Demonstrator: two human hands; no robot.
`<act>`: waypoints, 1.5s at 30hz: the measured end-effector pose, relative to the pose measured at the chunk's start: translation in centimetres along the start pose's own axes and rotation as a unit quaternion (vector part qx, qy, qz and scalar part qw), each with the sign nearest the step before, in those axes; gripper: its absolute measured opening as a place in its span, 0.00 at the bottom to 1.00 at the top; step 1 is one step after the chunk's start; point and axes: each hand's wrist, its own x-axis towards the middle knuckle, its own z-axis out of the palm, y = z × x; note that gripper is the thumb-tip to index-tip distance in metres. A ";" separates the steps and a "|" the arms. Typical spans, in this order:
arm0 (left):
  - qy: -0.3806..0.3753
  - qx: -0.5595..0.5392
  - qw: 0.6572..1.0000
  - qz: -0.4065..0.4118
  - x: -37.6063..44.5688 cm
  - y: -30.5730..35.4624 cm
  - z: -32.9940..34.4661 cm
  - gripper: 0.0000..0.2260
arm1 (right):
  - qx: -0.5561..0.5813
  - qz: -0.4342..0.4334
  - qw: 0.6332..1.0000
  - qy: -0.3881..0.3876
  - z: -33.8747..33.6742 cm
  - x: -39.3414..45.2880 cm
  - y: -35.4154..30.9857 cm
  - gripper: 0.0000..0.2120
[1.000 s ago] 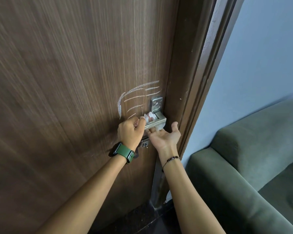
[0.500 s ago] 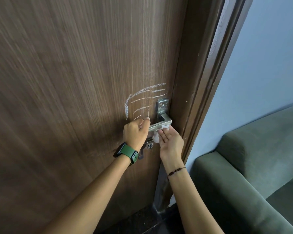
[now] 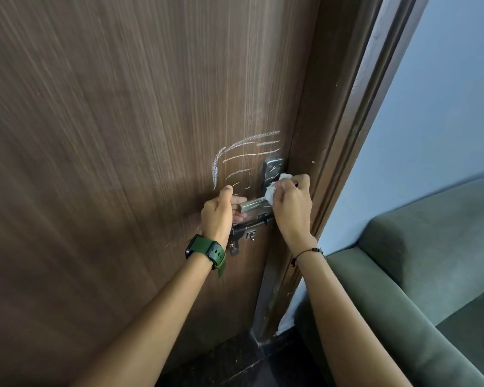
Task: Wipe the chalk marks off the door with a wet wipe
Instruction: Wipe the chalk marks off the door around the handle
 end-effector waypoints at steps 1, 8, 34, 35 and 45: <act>-0.002 -0.007 1.000 -0.007 -0.1 -0.1 -0.1 0.19 | -0.023 -0.006 1.000 0.004 0.0 0.0 -0.1 0.08; -0.010 -0.038 0.999 -0.019 -1.2 -0.3 -0.3 0.18 | -0.123 -0.186 0.972 -0.077 0.5 -1.8 -3.0 0.08; -0.020 0.080 0.997 0.011 -2.0 1.2 -1.2 0.23 | -0.092 -0.234 0.967 -0.039 1.0 -2.6 -2.7 0.07; -0.019 0.087 0.996 0.012 -2.1 1.3 -0.9 0.24 | -0.089 -0.256 0.961 -0.053 1.0 -2.6 -2.6 0.06; -0.053 0.110 0.992 0.028 -2.3 2.0 0.0 0.16 | 0.327 0.337 0.878 0.095 1.0 -2.1 -0.3 0.04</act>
